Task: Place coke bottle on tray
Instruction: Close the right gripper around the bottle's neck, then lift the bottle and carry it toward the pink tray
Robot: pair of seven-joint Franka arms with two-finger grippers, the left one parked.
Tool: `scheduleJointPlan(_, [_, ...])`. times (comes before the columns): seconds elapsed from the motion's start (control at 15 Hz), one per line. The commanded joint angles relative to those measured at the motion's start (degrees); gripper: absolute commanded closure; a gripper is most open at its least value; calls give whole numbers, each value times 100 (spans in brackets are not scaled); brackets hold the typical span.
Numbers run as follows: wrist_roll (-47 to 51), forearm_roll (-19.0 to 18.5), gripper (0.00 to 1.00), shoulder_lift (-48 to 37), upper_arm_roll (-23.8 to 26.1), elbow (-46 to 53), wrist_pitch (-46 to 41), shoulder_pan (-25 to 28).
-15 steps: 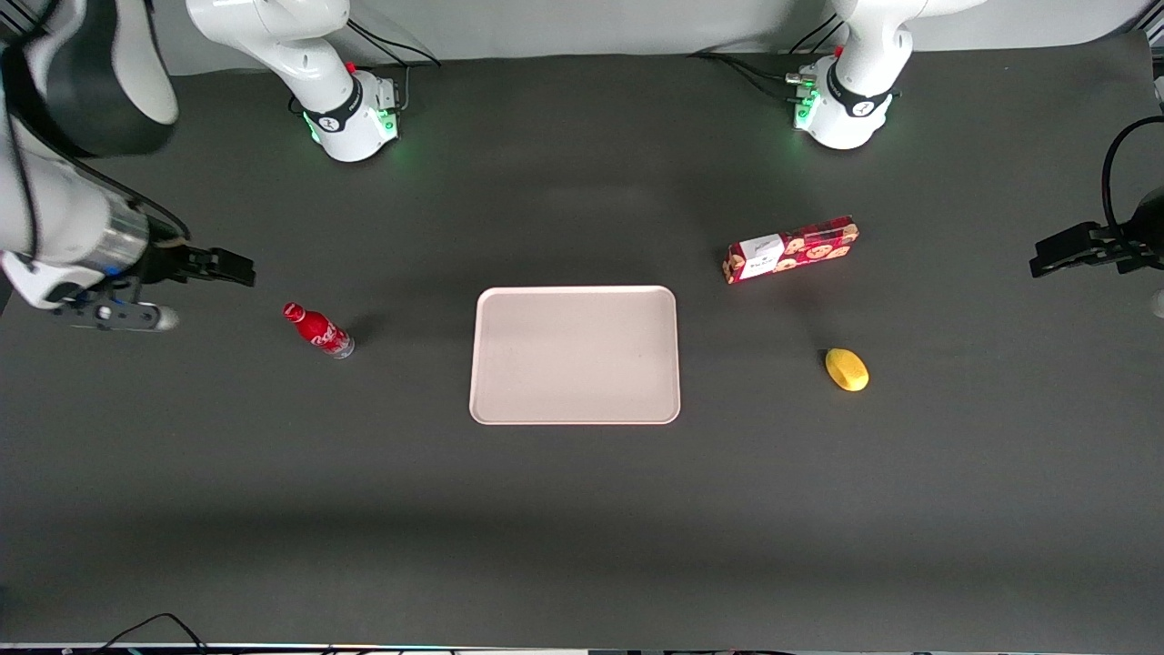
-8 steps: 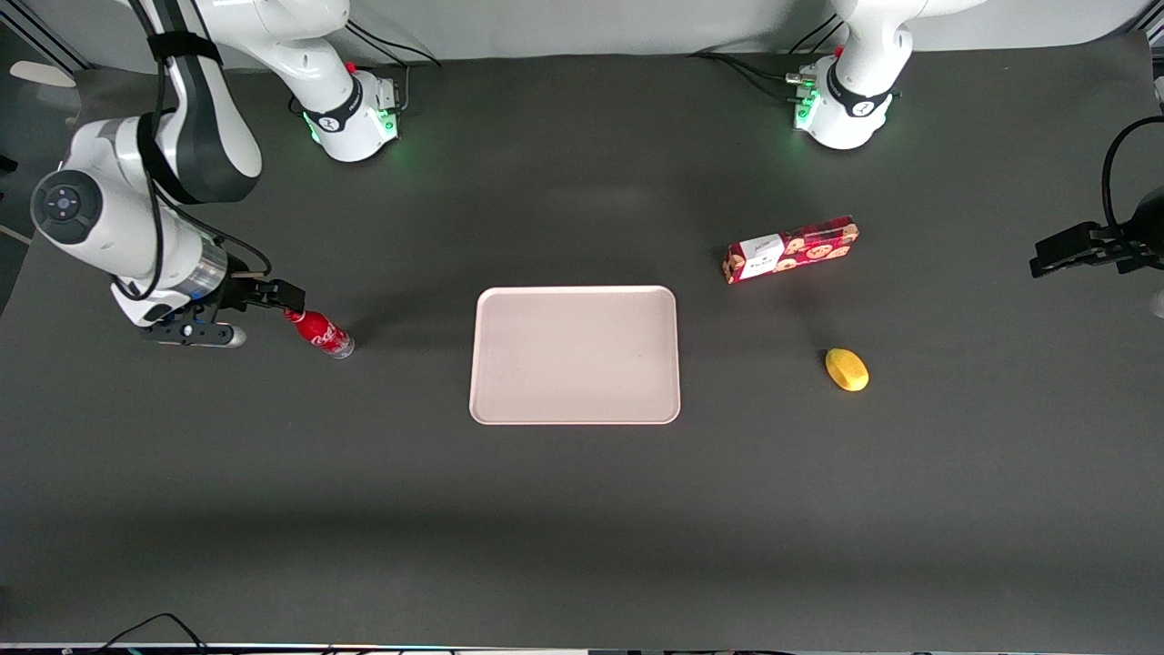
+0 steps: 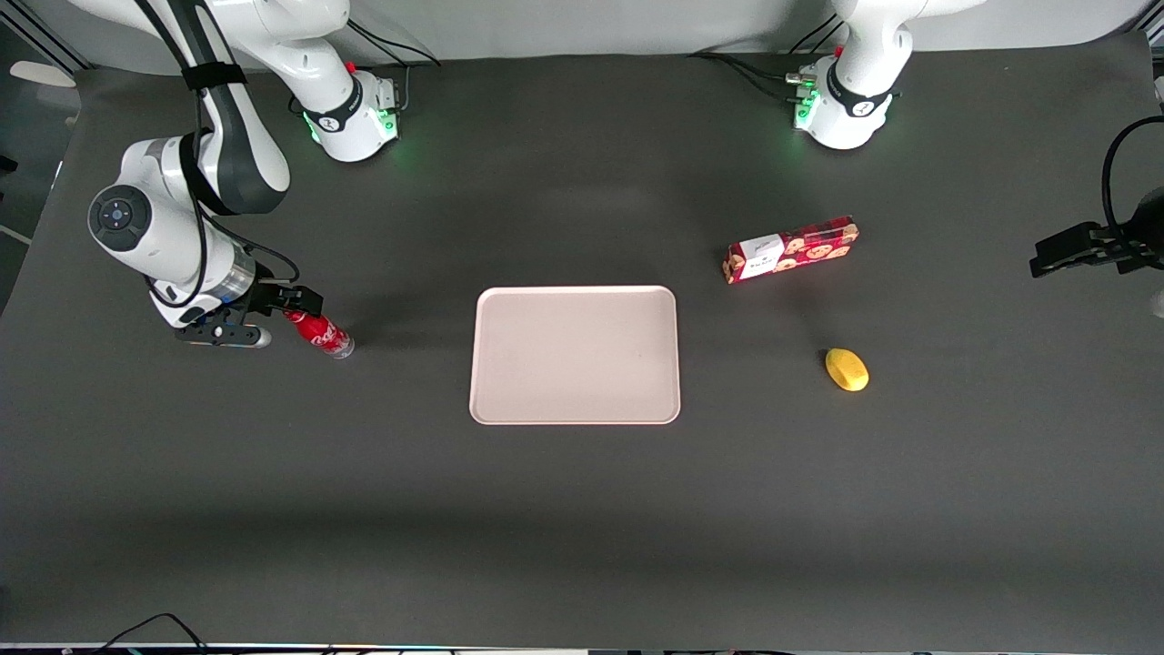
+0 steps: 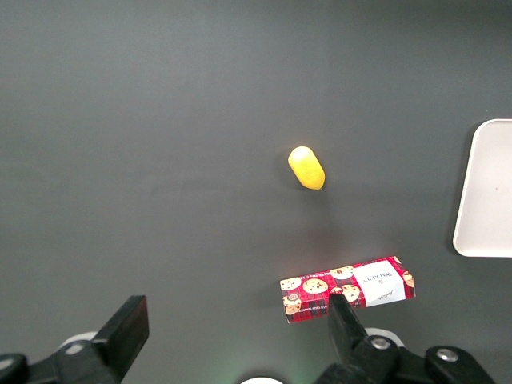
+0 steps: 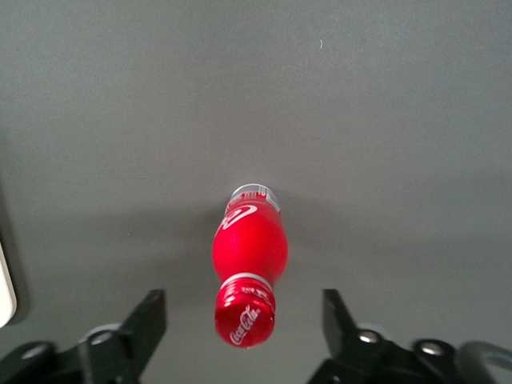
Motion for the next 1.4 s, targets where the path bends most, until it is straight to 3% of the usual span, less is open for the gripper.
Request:
scheduleJointPlan(0.0, [15,49,56,-47,-3,-57,94,-12])
scheduleJointPlan(0.2, [6,40,95,-56,-3,-48,94,-3])
scheduleJointPlan(0.27, [6,40,100,-56,6,-39,94,6])
scheduleJointPlan(0.53, [32,40,100,-187,58,258,-176,50])
scheduleJointPlan(1.0, [67,58,100,-39,128,3420,-3550,111])
scheduleJointPlan(1.33, [1083,75,100,610,1041,5635,-5273,147])
